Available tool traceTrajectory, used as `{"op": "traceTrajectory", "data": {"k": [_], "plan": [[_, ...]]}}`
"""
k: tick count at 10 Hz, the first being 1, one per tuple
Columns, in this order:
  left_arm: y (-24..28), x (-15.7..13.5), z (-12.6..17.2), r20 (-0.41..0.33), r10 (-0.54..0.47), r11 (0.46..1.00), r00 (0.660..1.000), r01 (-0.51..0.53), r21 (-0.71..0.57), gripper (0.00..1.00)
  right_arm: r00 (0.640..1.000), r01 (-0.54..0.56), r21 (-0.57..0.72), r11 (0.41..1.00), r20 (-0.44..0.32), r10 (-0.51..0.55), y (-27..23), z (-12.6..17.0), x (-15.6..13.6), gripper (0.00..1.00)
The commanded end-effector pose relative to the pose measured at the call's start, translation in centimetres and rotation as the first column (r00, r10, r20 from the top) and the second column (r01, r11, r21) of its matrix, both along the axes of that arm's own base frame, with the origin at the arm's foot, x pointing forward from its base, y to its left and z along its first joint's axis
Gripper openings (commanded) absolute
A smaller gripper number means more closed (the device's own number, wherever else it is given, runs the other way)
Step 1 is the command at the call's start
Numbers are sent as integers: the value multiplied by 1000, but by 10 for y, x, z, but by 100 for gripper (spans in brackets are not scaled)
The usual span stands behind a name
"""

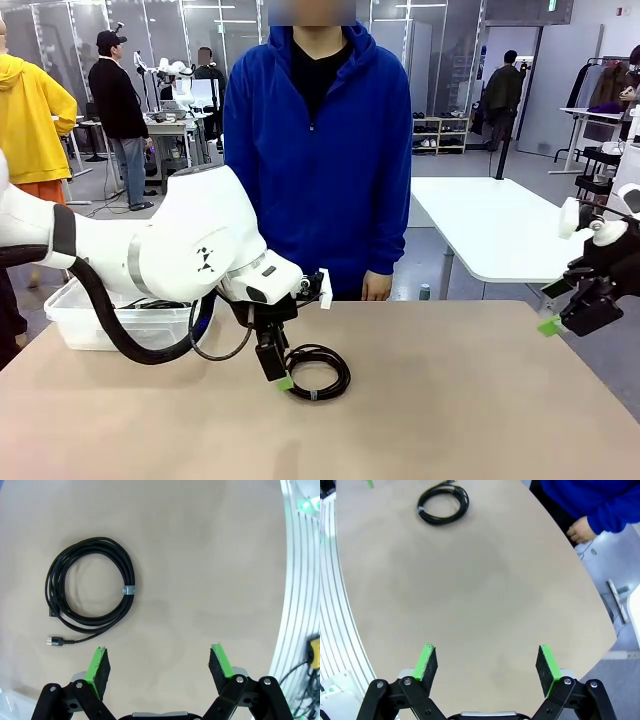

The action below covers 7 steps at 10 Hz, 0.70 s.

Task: Organize and store the cables.
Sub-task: Place the USB Extension Cable into the Organizing box.

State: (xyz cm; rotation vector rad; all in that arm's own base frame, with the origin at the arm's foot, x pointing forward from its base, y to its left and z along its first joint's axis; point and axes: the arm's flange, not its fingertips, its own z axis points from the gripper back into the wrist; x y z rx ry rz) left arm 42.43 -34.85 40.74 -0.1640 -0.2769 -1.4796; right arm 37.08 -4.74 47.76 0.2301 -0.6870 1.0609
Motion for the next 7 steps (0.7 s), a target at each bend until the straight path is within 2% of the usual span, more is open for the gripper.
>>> {"op": "traceTrajectory", "data": {"k": [1,6,7], "plan": [[0,-4,4,9,-9,1000,1000,9,-1,100,1000,22,-25,999,-14,-23,3,0,2,100],[-3,-2,2,4,-6,1000,1000,6,-1,100,1000,22,-25,999,-14,-23,3,0,2,100],[-12,-7,-8,26,-76,996,997,75,49,100,1000,22,-25,999,-14,-23,3,0,2,100]]}}
